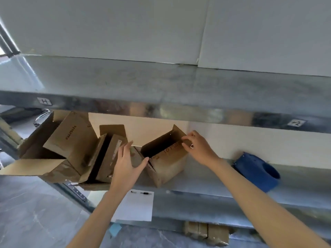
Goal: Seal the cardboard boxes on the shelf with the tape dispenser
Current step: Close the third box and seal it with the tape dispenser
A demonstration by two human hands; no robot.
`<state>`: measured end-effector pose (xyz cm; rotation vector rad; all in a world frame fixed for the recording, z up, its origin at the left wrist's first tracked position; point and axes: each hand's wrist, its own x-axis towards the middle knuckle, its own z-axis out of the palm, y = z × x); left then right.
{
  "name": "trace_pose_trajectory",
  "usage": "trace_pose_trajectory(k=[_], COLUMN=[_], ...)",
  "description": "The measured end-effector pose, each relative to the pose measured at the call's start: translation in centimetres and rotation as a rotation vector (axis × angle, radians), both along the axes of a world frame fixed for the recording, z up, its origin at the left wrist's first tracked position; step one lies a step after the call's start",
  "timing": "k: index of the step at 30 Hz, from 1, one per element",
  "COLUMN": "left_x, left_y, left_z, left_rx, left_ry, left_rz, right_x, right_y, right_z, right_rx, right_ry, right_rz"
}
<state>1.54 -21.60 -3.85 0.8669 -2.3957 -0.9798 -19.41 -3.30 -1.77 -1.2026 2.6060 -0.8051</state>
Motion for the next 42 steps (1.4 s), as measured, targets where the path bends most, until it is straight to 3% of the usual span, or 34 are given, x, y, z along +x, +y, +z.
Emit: trace_pose_trajectory(k=[6,10,15,27,35,42], left_x=[-5.3,-6.8,-6.5,-3.7,-5.9,-9.4], left_y=[2.8,3.7,3.5,4.0,5.8,9.6], left_z=[0.4,1.1,1.0,0.2,1.6,1.2], left_rx=[0.228,0.251,0.225,0.219,0.112,0.283], left_ry=[0.204,0.276,0.252,0.186,0.239,0.176], left_rz=[-0.106,-0.096,-0.064,-0.011,-0.104,-0.206], right_x=[-0.6,-0.8,-1.3,-0.7,0.5,0.3], right_y=[6.1,8.1,7.6,3.1,8.3,13.8], right_z=[0.1,0.0,0.4,-0.3,0.0,0.6], right_rx=[-0.008,-0.029,-0.089,-0.019,-0.083,-0.027], right_ry=[-0.007,-0.003,-0.006,-0.090,-0.017,-0.001], right_rz=[-0.158,-0.207,-0.129,-0.018,-0.123,-0.214])
